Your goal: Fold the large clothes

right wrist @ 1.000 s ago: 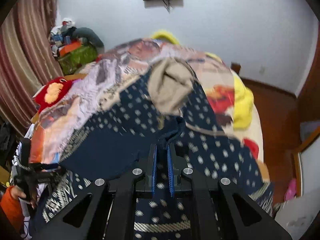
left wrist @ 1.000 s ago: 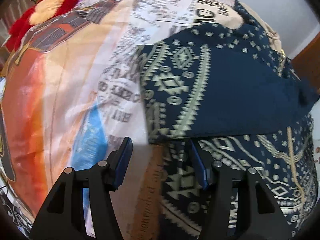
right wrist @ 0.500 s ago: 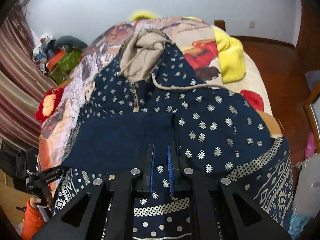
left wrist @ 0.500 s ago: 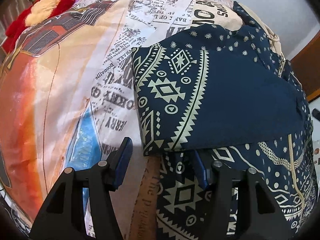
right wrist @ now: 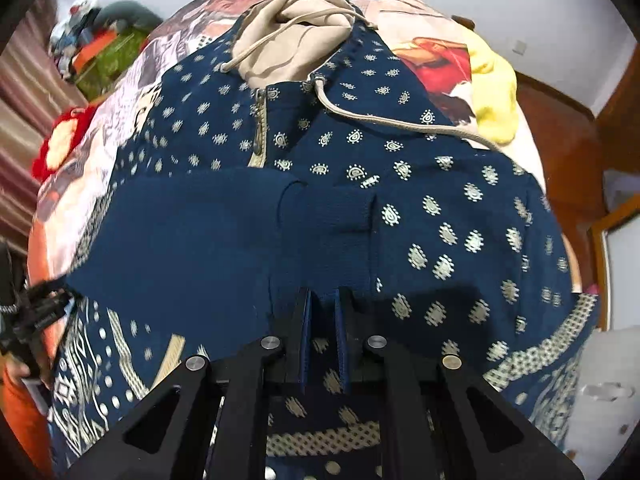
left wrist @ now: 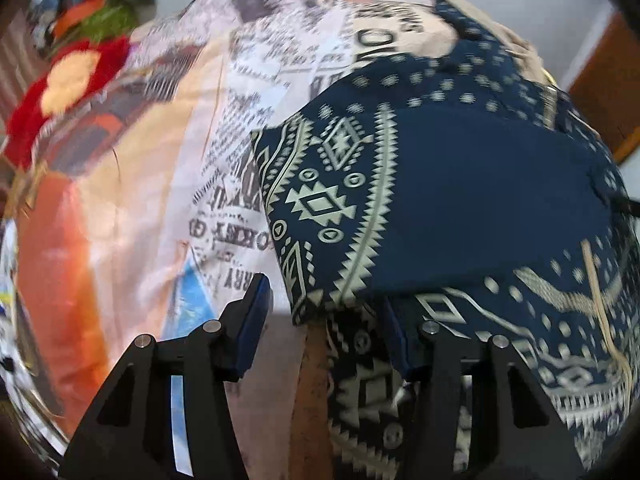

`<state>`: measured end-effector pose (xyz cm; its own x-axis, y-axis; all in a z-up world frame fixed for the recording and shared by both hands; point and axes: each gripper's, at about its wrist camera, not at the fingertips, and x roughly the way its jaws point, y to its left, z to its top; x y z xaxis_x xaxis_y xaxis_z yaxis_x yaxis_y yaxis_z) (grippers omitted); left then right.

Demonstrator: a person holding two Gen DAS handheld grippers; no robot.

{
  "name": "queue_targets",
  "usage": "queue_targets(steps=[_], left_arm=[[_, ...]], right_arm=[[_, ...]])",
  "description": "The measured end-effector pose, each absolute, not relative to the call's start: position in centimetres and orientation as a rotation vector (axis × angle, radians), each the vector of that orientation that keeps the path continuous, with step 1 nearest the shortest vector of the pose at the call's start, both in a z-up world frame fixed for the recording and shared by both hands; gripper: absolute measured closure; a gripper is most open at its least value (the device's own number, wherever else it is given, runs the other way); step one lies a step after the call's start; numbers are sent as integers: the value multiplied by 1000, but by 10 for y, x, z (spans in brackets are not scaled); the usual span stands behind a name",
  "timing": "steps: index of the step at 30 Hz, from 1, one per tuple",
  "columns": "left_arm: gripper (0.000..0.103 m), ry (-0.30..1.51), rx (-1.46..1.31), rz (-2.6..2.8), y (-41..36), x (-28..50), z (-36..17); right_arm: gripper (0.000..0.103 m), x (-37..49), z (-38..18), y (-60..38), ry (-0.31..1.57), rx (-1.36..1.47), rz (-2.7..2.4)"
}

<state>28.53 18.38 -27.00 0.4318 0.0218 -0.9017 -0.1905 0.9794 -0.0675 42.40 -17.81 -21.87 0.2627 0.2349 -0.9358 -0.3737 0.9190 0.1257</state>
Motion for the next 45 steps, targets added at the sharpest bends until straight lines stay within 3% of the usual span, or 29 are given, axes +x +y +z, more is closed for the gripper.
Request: queue_targets(steps=[11, 18, 28, 31, 33, 35, 36, 40, 42, 44, 45], left_arm=[[44, 1019, -118, -69, 114, 307, -189], [44, 1092, -86, -186, 38, 342, -211], [44, 1173, 32, -256, -7, 353, -239], [44, 1180, 88, -300, -26, 354, -243], [44, 1187, 110, -327, -38, 357, -248], [42, 1184, 147, -319, -51, 361, -252], [41, 1166, 162, -313, -55, 362, -252], [42, 1126, 210, -321, -74, 371, -249], [49, 1108, 231, -325, -81, 374, -249], [82, 1101, 252, -348, -92, 378, -248], [86, 1100, 257, -361, -97, 379, -247]], right_arm=[[95, 398, -191, -225, 1167, -106, 362], [95, 410, -199, -230, 1194, -41, 377], [94, 421, -224, -177, 1178, -341, 409], [85, 419, -223, -184, 1173, -337, 419], [70, 415, -222, -190, 1157, -353, 407], [28, 409, -221, -196, 1125, -409, 358], [23, 405, -222, -199, 1105, -443, 327], [23, 394, -221, -228, 1117, -385, 316], [23, 390, -212, -246, 1111, -329, 303], [23, 387, -203, -262, 1102, -286, 289], [23, 386, -199, -270, 1100, -262, 283]])
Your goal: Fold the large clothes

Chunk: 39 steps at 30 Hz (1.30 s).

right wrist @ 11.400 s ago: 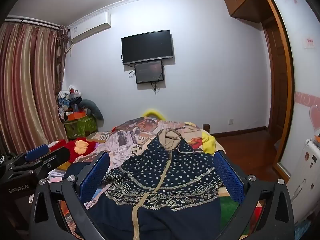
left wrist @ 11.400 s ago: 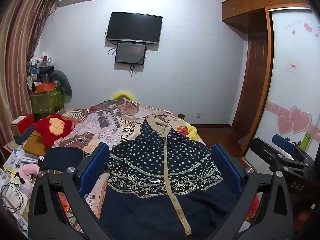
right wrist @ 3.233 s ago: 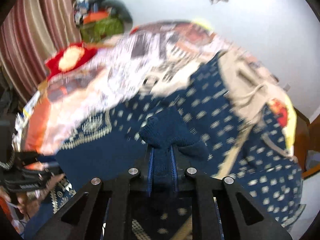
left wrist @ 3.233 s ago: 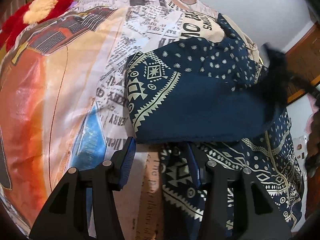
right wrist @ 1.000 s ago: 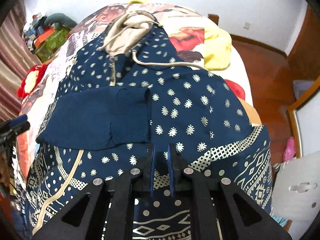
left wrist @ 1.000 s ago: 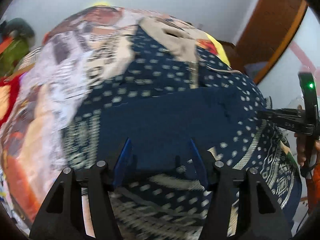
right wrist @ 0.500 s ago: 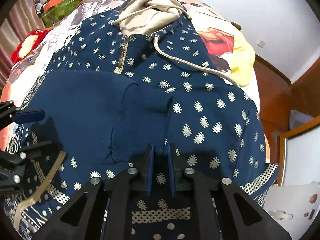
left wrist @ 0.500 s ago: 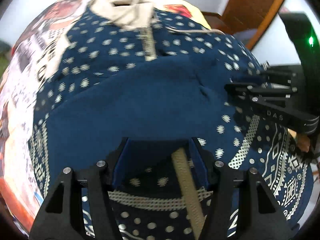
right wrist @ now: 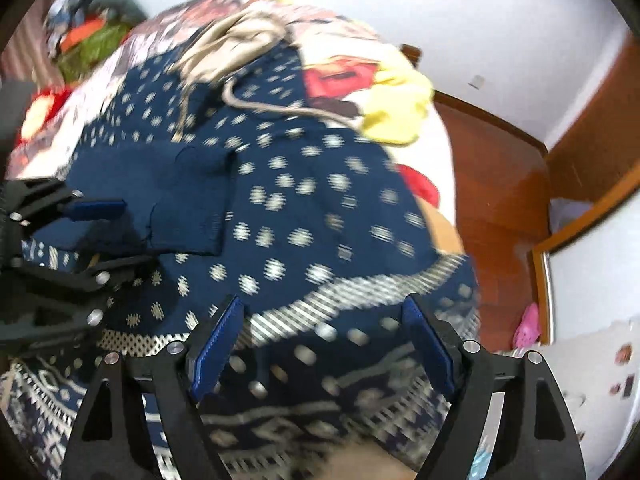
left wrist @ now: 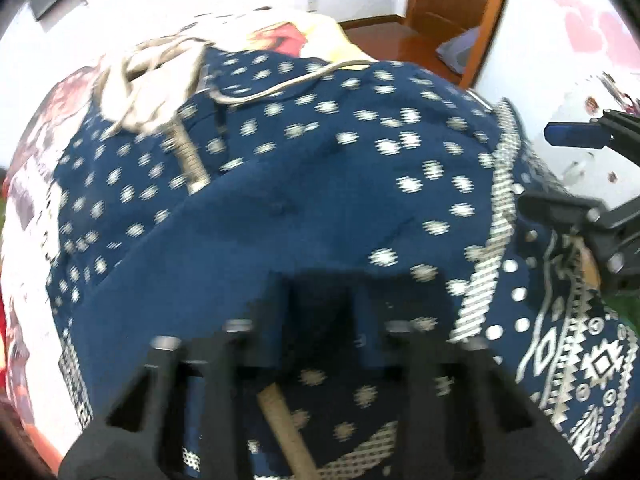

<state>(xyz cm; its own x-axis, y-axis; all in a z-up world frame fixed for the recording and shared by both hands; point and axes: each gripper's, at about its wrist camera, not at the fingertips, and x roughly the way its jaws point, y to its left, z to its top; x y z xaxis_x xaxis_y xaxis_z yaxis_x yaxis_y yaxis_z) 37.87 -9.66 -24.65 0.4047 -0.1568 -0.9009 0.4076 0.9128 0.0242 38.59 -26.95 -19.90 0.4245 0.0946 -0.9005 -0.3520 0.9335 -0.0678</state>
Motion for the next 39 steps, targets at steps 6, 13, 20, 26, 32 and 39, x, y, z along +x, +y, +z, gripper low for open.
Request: queue_targets(steps=[6, 13, 20, 26, 32, 39], left_arm=[[94, 1011, 157, -440, -107, 373, -203], [92, 1097, 174, -479, -137, 378, -221], [76, 1201, 154, -482, -135, 370, -231], [41, 1057, 102, -422, -102, 358, -184], [33, 1009, 109, -313, -58, 360, -177], [33, 1128, 9, -198, -8, 363, -219]], right_arm=[[23, 370, -180, -330, 1105, -111, 237], [21, 360, -178, -384, 1144, 69, 172], [21, 342, -192, -417, 1205, 217, 144], [20, 323, -199, -458, 1234, 436, 112], [15, 305, -226, -492, 1286, 671, 89], [15, 289, -274, -513, 1333, 915, 63]])
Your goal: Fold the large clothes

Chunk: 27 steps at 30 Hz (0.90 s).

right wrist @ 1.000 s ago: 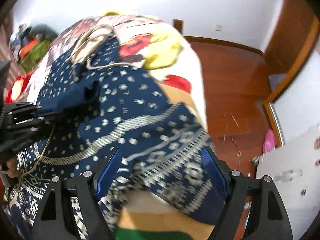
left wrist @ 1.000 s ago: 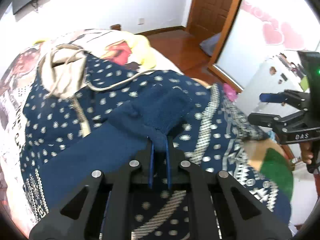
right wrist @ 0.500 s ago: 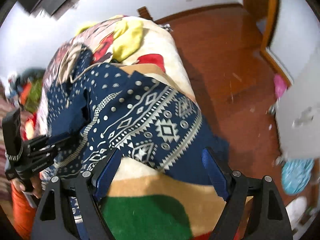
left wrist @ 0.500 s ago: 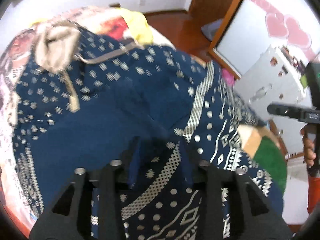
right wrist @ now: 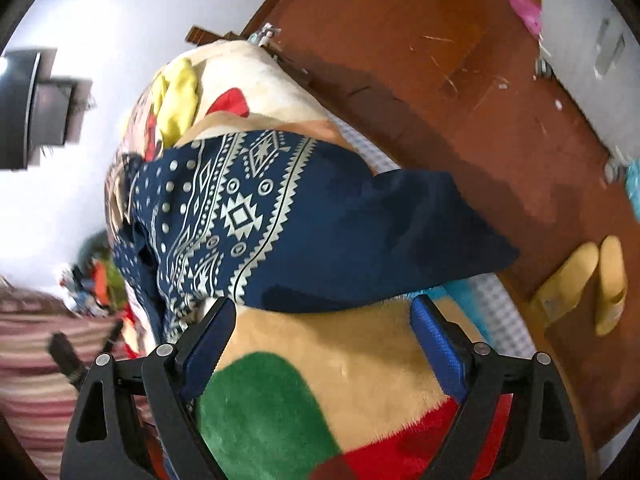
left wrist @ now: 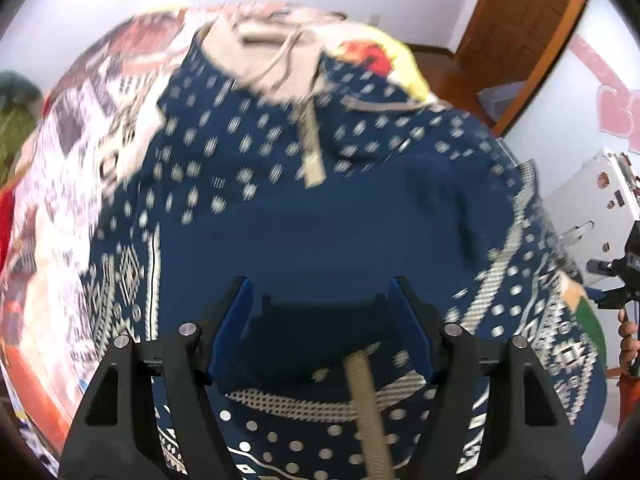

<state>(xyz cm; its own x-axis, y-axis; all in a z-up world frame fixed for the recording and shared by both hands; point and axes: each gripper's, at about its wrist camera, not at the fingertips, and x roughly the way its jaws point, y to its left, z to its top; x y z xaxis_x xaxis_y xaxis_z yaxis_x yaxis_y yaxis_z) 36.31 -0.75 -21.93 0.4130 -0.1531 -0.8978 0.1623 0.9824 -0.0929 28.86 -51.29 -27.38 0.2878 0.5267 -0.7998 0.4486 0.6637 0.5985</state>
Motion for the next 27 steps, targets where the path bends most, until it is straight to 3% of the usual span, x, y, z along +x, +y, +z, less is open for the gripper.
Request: queue_targets(steps=[6, 9, 11, 13, 17, 19, 27], left_arm=[[33, 1193, 7, -201, -7, 363, -253], [33, 1190, 28, -209, -13, 359, -259], [33, 1175, 38, -212, -14, 358, -258], [33, 1170, 34, -218, -15, 356, -257], [33, 1152, 36, -212, -10, 354, -252], [33, 1137, 29, -207, -5, 352, -247], [33, 1052, 16, -185, 12, 342, -213]], right_arm=[[15, 300, -292, -513, 1325, 984, 51], [29, 309, -302, -510, 1320, 977, -8], [45, 315, -304, -510, 1306, 953, -47], [54, 321, -306, -512, 1285, 933, -68], [82, 331, -301, -516, 1240, 896, -82], [89, 337, -295, -515, 1222, 879, -73], [93, 364, -236, -487, 1095, 733, 13]])
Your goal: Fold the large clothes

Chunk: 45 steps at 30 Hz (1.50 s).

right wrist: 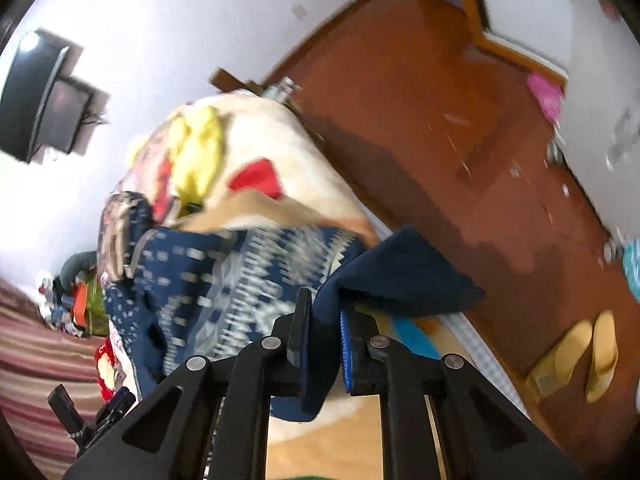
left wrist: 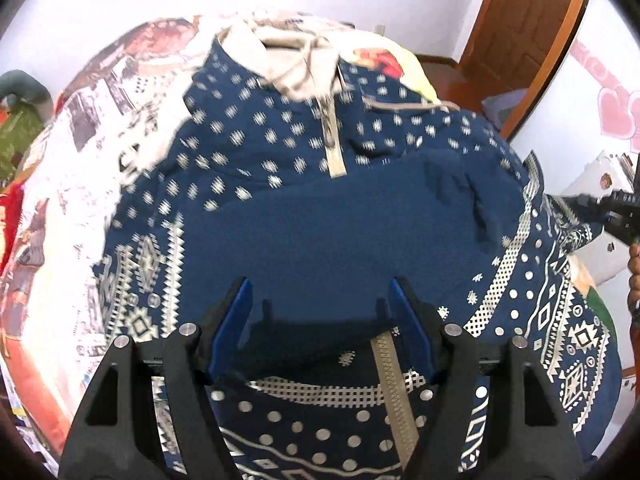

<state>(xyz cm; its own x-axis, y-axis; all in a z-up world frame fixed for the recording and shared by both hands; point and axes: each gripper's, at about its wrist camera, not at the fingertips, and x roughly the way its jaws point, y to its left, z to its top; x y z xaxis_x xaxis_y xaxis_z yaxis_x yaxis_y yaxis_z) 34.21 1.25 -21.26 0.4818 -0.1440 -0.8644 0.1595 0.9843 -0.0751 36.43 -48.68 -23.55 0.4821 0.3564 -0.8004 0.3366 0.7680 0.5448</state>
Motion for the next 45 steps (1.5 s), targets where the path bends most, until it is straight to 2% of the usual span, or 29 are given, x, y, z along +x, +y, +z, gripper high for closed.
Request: queue_targets(steps=[11, 17, 22, 28, 33, 45], left_arm=[[33, 953, -48, -168, 45, 328, -173], [33, 943, -59, -157, 63, 319, -171], [33, 952, -67, -148, 77, 313, -177], [33, 964, -36, -146, 83, 303, -187], [33, 970, -36, -157, 85, 297, -191], [33, 984, -7, -220, 55, 304, -167]], right_arm=[[94, 402, -122, -399, 904, 595, 254], [94, 409, -92, -315, 884, 517, 425], [94, 411, -113, -246, 969, 431, 501], [93, 406, -185, -212, 1201, 401, 485], [93, 399, -239, -193, 1410, 265, 402], [93, 377, -205, -196, 1396, 150, 467]])
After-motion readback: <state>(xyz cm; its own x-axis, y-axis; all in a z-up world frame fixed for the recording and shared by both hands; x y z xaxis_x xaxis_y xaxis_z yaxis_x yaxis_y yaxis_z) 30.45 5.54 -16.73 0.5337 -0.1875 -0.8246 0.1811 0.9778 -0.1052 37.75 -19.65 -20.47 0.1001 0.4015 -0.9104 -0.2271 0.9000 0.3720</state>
